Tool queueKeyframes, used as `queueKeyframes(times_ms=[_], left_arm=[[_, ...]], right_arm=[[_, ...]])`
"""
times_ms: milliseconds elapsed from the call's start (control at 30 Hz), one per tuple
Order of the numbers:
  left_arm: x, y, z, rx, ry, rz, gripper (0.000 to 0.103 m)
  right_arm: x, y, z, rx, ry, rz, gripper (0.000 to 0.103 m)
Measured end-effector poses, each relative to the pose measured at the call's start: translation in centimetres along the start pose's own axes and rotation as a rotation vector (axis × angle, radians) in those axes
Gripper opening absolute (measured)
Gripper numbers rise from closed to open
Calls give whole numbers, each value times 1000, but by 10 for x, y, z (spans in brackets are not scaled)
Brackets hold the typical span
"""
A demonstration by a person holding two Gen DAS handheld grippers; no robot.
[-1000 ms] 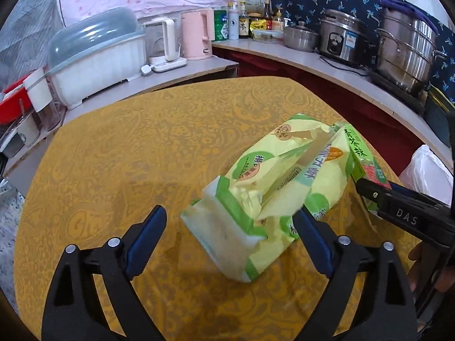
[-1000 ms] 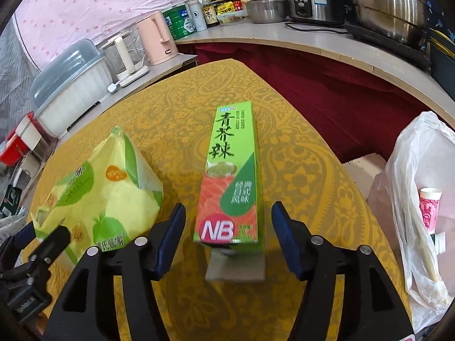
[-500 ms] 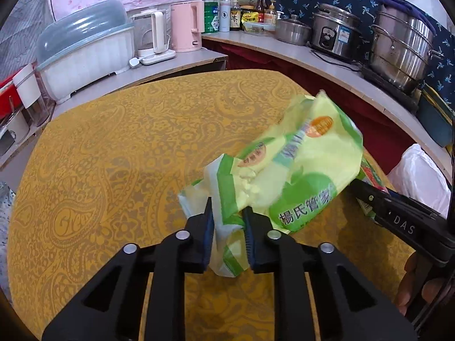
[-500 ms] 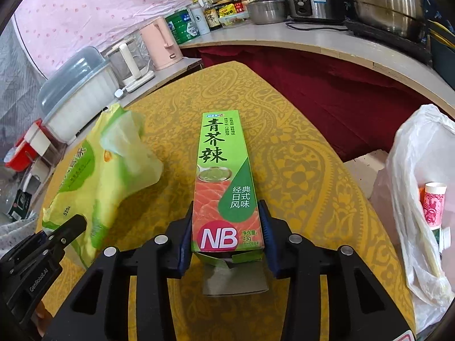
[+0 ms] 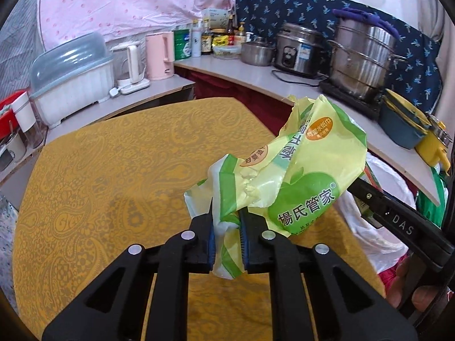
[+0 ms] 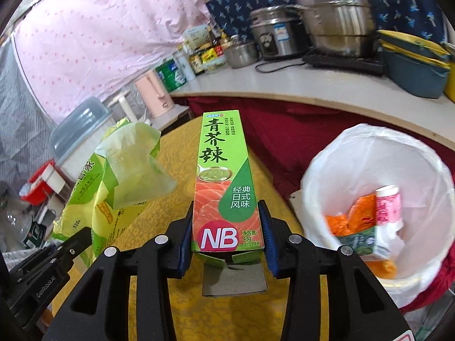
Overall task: Collect trash
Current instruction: 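Carry the NB box and tissue pack over the white bin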
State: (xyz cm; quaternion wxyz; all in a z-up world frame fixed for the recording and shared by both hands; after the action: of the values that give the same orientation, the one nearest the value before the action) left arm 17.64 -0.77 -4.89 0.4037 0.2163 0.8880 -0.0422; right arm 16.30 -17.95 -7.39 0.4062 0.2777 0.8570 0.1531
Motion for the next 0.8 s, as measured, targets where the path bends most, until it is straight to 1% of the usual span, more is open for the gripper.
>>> queueKeyframes(times_ms=[100, 200, 367, 600, 800], left_arm=[[-9, -22, -8, 17, -16, 20, 13], [-19, -52, -17, 41, -34, 52, 13], [-31, -95, -22, 80, -46, 102, 13], [-37, -156, -15, 133, -28, 173, 13], [-32, -196, 0, 165, 10, 219, 13]], right_arm=[[-11, -20, -24, 6, -39, 28, 39], [-22, -45, -47, 19, -77, 60, 39], [-32, -87, -75, 51, -116, 110, 39], [-37, -142, -98, 95, -139, 172, 39], [-31, -177, -103, 126, -135, 212, 39]])
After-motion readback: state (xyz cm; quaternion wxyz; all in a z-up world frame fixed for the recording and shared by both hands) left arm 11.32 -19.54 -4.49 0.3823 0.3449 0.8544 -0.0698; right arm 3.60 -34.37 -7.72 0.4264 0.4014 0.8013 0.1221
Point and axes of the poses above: each gripper's, at about its wrist camera, not at the fingertips, and z roughly the way its jaws point, y to its left, x to its underside, the point moved 6 cm from there along z, roughly the way its jaws point, and after that the axes turned 13 degrees about z, right-handed, at the moved point
